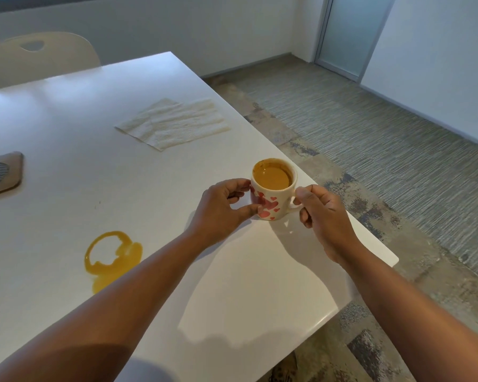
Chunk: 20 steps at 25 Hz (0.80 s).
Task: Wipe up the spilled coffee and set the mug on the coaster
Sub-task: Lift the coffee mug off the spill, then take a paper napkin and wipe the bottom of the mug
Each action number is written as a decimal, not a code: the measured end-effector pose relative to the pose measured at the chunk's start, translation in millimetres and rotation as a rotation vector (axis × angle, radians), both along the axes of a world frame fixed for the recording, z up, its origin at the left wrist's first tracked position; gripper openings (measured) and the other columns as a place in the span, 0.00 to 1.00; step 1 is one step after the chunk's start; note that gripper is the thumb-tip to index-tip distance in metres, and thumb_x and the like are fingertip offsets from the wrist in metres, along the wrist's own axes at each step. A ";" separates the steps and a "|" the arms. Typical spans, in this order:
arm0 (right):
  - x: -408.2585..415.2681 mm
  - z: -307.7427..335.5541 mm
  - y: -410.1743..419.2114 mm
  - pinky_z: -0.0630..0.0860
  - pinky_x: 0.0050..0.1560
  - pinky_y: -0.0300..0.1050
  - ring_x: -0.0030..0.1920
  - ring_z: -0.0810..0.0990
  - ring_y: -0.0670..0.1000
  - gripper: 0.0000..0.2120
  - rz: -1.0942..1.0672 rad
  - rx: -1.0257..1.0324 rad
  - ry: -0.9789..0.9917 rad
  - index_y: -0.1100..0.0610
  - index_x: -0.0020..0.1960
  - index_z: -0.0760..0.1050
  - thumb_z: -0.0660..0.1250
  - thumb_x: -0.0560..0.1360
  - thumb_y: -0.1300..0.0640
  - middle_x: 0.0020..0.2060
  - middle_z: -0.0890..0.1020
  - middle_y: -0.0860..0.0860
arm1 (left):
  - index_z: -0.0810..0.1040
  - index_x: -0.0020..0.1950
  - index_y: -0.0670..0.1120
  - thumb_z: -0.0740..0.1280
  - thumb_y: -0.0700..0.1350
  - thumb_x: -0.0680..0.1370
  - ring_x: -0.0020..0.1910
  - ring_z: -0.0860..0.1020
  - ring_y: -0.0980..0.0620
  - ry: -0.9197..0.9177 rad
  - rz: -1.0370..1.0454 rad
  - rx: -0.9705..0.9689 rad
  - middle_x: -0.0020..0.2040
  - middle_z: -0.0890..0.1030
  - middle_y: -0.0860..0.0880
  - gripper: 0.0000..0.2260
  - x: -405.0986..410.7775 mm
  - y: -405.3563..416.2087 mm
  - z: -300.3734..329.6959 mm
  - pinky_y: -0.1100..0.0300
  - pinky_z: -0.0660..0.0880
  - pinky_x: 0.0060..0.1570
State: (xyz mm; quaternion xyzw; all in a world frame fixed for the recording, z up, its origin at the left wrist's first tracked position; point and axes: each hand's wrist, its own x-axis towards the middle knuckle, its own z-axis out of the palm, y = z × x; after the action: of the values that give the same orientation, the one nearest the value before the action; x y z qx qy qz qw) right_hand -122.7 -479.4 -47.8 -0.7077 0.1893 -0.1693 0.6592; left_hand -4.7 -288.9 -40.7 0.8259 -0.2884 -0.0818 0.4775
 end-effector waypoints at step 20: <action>241.8 75.1 -25.4 0.79 0.48 0.40 0.57 0.82 0.49 0.11 0.477 -0.669 0.224 0.53 0.61 0.81 0.66 0.81 0.58 0.58 0.83 0.50 | 0.80 0.68 0.45 0.78 0.45 0.74 0.64 0.80 0.48 -0.171 0.186 0.358 0.69 0.78 0.49 0.23 179.5 54.5 3.6 0.62 0.69 0.58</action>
State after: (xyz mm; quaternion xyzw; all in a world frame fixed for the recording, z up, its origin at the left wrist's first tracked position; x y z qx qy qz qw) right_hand 119.1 -504.8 27.3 -0.9206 0.0252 0.0137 0.3894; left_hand 174.7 -234.4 -37.1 0.9245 -0.2312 -0.0170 0.3026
